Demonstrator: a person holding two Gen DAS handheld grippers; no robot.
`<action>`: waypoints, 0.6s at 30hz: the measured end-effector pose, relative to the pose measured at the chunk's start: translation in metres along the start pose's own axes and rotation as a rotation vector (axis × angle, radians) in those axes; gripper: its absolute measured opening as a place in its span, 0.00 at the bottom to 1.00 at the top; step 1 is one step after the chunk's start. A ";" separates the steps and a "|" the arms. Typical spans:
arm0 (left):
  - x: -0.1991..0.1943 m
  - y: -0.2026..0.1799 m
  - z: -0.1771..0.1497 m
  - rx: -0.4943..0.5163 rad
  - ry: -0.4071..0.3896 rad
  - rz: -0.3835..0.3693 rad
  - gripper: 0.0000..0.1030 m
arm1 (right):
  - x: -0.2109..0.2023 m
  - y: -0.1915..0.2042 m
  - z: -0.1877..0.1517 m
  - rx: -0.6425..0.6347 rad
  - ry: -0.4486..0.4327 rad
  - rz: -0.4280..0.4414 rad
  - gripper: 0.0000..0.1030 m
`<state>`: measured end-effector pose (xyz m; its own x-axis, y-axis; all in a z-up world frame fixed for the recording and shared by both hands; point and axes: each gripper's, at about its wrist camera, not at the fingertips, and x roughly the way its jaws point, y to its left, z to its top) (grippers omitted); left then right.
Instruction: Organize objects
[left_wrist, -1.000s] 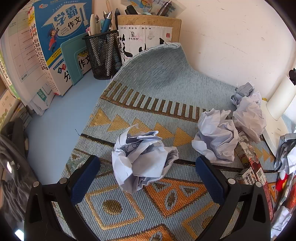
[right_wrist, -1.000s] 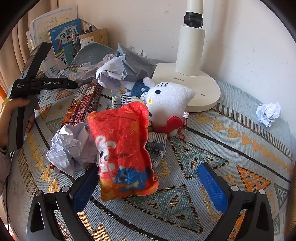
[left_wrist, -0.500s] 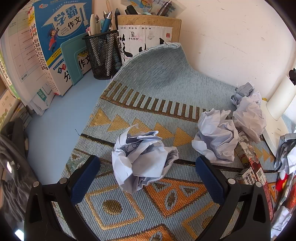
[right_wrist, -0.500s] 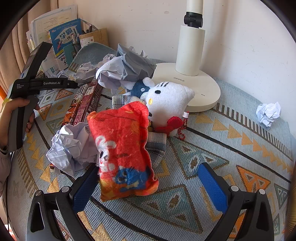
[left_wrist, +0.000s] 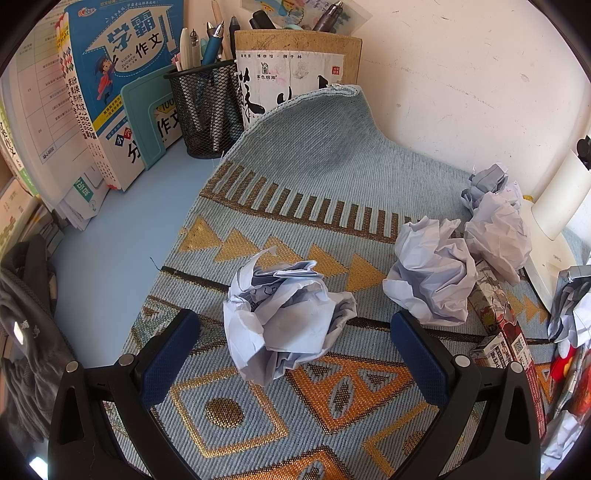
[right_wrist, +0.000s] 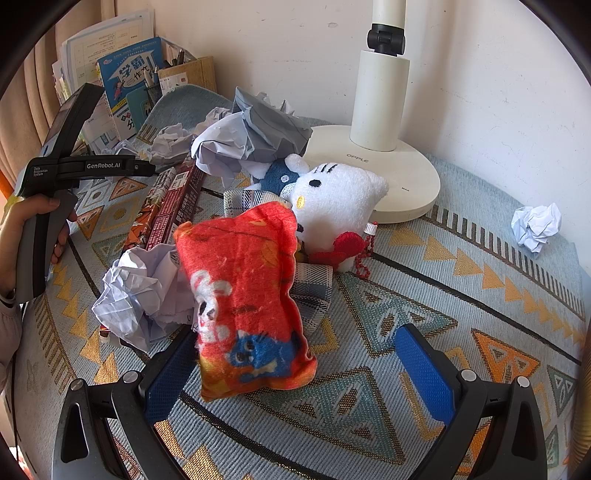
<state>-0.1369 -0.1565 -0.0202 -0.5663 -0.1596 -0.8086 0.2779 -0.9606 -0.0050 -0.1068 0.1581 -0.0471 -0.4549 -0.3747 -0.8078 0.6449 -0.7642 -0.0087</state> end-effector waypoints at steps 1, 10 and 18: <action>0.000 0.000 0.000 0.000 0.000 0.000 1.00 | 0.000 0.000 0.000 0.000 0.000 0.000 1.00; 0.000 0.000 0.000 0.000 0.000 0.000 1.00 | 0.000 -0.001 0.000 -0.001 0.000 0.001 1.00; 0.000 0.000 0.000 -0.001 0.000 -0.001 1.00 | -0.002 0.000 -0.001 0.004 -0.004 -0.002 1.00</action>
<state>-0.1370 -0.1568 -0.0205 -0.5667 -0.1590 -0.8084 0.2782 -0.9605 -0.0061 -0.1054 0.1595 -0.0461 -0.4582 -0.3755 -0.8056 0.6415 -0.7670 -0.0074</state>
